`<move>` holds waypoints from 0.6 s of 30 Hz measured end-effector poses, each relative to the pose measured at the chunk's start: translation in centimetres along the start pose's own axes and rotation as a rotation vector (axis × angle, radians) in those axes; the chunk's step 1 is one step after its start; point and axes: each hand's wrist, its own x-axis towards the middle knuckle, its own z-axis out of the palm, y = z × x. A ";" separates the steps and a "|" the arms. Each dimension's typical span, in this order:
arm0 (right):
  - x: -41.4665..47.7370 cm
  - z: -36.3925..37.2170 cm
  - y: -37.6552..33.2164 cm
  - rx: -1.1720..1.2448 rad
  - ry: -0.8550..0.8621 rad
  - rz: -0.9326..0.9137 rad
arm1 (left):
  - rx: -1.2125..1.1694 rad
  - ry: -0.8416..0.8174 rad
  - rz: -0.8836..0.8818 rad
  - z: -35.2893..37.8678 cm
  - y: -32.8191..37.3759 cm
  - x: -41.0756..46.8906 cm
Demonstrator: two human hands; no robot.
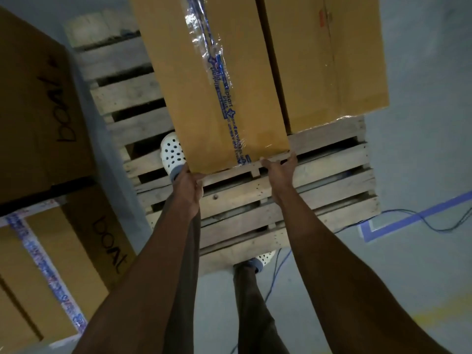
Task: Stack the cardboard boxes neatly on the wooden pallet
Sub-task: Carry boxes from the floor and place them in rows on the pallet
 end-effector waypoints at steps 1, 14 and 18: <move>0.0 -0.1 0.1 -0.051 0.001 0.015 | 0.012 -0.006 -0.007 -0.3 0.0 0.2; 1.6 -0.6 -2.0 -0.224 0.068 0.050 | -0.103 0.050 0.097 0.2 -0.9 2.2; 2.0 -0.4 -2.0 -0.272 0.117 0.046 | -0.122 0.060 0.118 0.2 -0.9 2.8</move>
